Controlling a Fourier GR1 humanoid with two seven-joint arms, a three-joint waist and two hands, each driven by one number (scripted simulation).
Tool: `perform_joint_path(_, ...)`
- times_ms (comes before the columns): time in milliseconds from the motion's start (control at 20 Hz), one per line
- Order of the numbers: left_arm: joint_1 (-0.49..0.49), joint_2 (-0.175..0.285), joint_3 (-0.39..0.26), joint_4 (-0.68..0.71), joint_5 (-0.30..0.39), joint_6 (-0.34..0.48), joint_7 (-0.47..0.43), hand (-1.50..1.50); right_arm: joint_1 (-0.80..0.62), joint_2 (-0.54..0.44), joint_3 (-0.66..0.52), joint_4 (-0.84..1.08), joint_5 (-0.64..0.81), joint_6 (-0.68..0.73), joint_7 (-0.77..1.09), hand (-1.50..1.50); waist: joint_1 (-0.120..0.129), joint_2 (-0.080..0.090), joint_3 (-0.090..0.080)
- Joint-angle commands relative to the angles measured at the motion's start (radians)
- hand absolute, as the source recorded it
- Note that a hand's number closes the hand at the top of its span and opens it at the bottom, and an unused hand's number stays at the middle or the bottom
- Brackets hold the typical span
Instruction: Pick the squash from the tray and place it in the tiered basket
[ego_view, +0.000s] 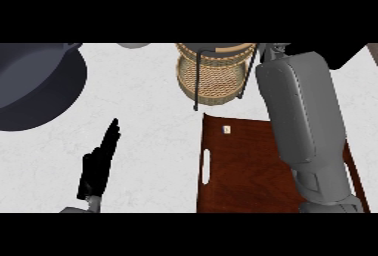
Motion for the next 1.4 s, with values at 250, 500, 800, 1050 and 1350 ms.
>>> perform_joint_path(250,0.042,-0.008,0.013,0.003,0.007,0.022,0.032,0.0,-0.01,0.006,0.02,-0.07,0.243,-0.339,0.246,-1.5,-0.047,-0.019,-0.005)
perform_joint_path(500,0.083,0.009,0.045,0.031,0.02,0.017,-0.005,0.0,0.03,0.006,-0.029,-0.235,0.393,-0.247,0.326,-1.5,-0.092,-0.037,-0.006)
perform_joint_path(800,0.092,0.014,0.058,0.029,0.024,0.021,-0.004,0.0,0.122,0.006,0.019,-0.486,0.433,-0.124,0.337,-1.5,-0.113,-0.054,-0.006)
perform_joint_path(1050,0.114,0.018,0.066,0.005,0.032,0.026,0.01,0.0,0.249,0.006,0.063,-0.69,0.408,-0.012,0.329,-1.5,-0.143,-0.07,-0.003)
perform_joint_path(1350,0.127,0.027,0.08,-0.004,0.038,0.028,0.017,0.0,0.392,0.006,0.174,-0.924,0.352,0.067,0.299,-1.5,-0.16,-0.077,-0.003)
